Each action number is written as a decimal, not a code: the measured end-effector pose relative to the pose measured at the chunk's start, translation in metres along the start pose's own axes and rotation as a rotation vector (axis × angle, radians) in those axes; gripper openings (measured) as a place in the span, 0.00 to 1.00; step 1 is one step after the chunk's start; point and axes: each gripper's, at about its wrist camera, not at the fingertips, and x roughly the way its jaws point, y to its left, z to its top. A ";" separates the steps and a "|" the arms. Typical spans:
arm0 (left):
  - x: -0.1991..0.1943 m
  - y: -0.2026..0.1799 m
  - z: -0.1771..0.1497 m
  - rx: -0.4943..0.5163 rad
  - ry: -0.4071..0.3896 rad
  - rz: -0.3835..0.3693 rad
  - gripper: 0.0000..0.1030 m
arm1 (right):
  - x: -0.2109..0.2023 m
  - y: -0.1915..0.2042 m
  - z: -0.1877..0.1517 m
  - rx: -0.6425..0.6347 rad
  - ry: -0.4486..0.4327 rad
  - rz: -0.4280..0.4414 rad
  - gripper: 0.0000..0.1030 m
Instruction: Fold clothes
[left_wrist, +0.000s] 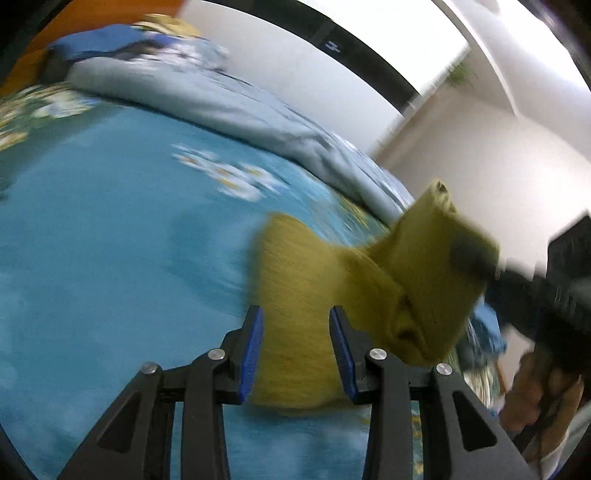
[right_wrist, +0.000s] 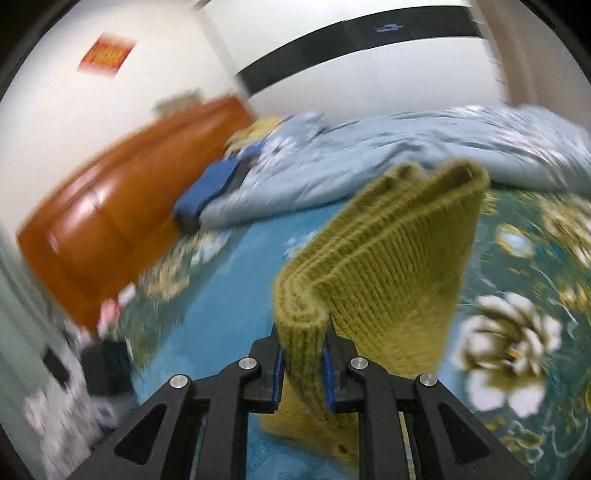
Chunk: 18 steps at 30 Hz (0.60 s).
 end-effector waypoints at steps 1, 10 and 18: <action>-0.008 0.012 0.004 -0.023 -0.015 0.013 0.37 | 0.014 0.008 -0.005 -0.026 0.031 -0.002 0.18; 0.005 0.050 0.032 -0.078 0.062 -0.101 0.41 | 0.083 0.033 -0.055 -0.115 0.193 -0.044 0.20; 0.077 0.049 0.041 -0.174 0.206 -0.244 0.43 | 0.067 0.040 -0.067 -0.199 0.173 -0.070 0.39</action>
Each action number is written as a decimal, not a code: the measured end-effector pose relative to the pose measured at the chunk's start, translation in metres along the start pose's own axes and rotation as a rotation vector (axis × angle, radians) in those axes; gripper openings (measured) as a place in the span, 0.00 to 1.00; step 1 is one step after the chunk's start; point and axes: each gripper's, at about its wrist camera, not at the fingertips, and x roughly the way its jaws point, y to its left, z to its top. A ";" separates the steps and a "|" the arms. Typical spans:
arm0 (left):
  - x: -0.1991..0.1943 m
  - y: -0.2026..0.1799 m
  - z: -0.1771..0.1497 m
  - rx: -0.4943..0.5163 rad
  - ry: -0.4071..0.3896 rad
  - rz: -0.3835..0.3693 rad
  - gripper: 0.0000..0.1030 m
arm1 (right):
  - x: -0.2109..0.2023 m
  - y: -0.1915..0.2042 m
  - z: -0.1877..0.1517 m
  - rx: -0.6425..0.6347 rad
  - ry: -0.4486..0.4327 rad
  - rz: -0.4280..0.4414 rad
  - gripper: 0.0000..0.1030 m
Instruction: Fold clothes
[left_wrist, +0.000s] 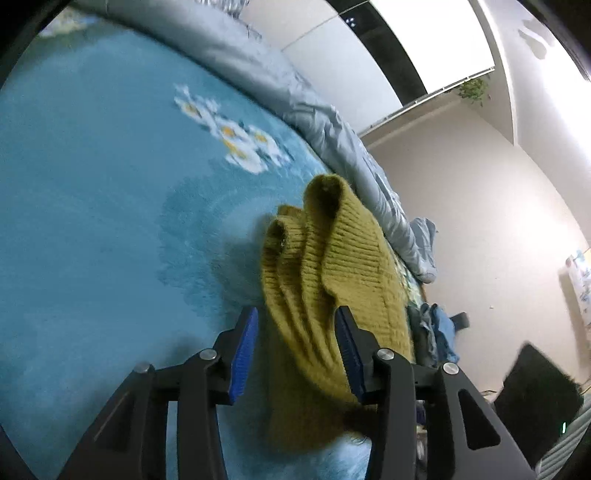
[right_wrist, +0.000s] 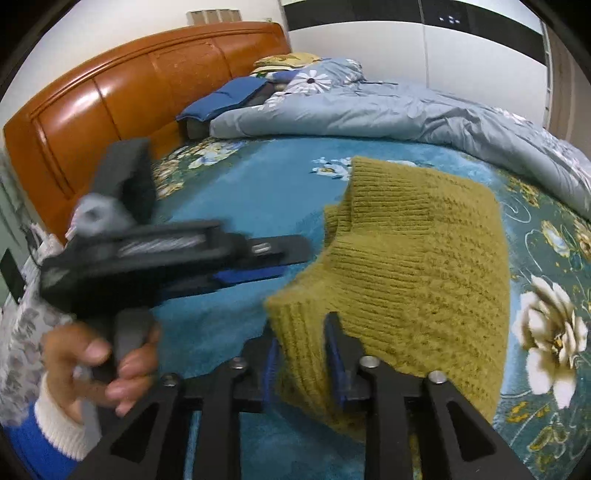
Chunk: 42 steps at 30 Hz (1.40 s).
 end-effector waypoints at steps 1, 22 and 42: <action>0.004 -0.001 0.003 0.000 0.002 -0.015 0.43 | -0.002 0.000 0.001 -0.006 0.001 0.017 0.44; 0.044 -0.054 0.050 0.157 0.058 -0.055 0.50 | -0.064 -0.129 -0.039 0.393 -0.101 0.016 0.50; 0.045 -0.077 0.066 0.222 0.028 -0.035 0.07 | -0.063 -0.139 -0.049 0.433 -0.106 0.070 0.50</action>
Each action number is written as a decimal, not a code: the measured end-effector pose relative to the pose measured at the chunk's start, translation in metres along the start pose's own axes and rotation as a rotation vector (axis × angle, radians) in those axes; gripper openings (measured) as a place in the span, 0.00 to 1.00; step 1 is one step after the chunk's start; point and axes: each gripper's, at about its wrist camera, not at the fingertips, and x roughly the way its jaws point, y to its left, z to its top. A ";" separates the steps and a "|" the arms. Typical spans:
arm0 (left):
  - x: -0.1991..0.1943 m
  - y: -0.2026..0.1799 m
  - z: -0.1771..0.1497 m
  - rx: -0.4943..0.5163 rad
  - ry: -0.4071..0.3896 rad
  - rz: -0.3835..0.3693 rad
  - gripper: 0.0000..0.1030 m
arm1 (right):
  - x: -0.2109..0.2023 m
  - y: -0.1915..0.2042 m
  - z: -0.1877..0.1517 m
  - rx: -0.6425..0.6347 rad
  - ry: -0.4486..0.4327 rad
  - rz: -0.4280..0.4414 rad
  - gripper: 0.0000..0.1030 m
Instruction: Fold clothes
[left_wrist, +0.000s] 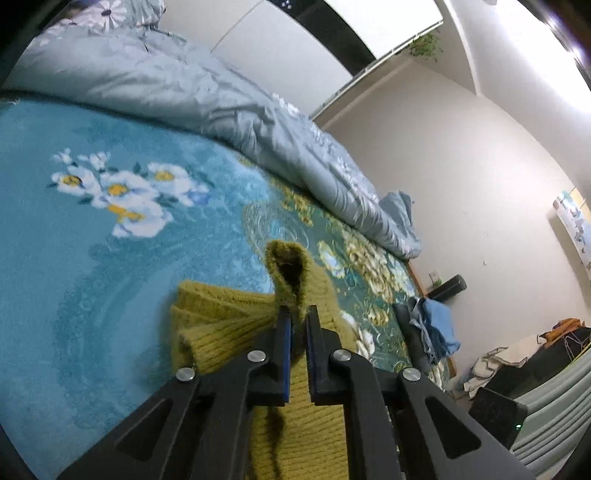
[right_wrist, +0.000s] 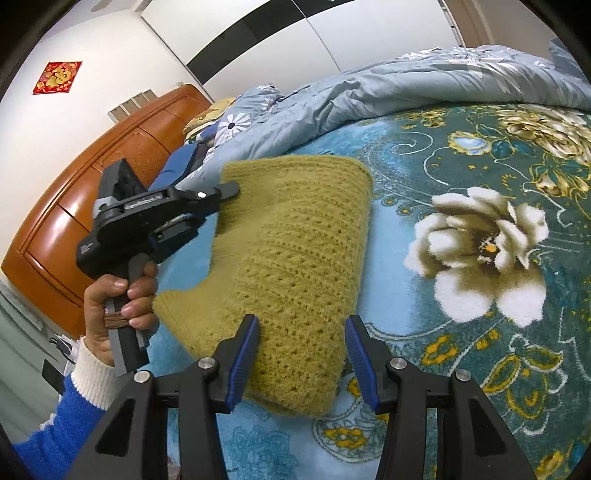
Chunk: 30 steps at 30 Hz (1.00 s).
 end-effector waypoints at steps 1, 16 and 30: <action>-0.002 0.005 -0.001 -0.007 0.000 0.017 0.07 | -0.001 0.000 -0.001 -0.004 0.001 0.004 0.50; -0.047 0.050 -0.061 -0.182 0.022 0.045 0.53 | 0.009 0.006 -0.004 -0.027 0.025 0.007 0.50; -0.051 0.031 -0.115 -0.332 0.061 -0.137 0.57 | 0.008 0.007 -0.006 -0.013 0.024 -0.009 0.50</action>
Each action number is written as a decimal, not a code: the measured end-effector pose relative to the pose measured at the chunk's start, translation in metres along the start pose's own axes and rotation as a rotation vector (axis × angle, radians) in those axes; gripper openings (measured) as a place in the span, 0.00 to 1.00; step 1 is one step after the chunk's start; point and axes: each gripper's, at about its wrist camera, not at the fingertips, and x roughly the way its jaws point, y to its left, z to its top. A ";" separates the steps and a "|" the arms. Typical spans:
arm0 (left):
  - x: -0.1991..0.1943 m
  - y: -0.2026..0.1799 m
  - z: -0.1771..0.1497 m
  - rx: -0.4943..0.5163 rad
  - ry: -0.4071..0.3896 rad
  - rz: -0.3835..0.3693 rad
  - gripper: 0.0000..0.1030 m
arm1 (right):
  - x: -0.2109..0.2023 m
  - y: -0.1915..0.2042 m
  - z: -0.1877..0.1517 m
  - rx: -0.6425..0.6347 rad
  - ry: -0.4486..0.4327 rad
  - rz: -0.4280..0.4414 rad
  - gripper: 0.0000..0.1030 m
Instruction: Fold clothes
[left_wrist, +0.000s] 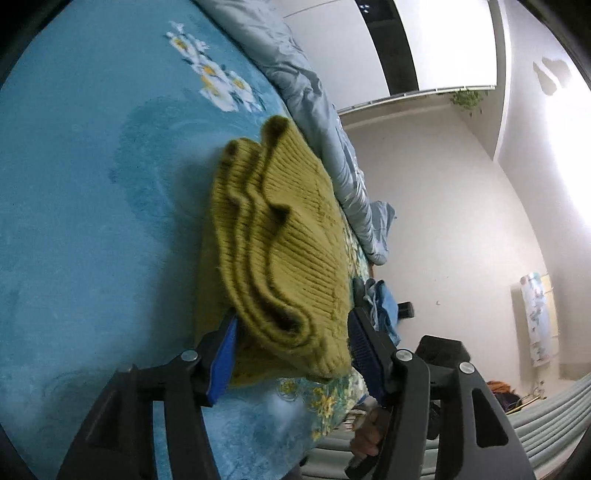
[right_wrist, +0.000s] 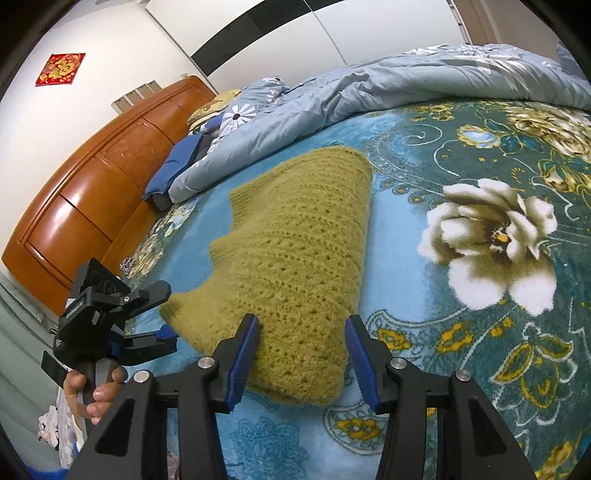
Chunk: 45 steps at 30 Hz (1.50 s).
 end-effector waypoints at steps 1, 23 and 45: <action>0.003 -0.004 0.000 0.018 -0.003 0.011 0.57 | 0.000 0.000 0.000 0.000 0.000 -0.002 0.50; -0.002 0.027 -0.012 0.087 -0.080 -0.012 0.17 | 0.006 -0.002 -0.007 0.013 0.025 0.025 0.52; 0.024 -0.001 0.098 0.305 -0.012 0.182 0.75 | 0.012 -0.032 -0.033 0.366 -0.007 0.096 0.90</action>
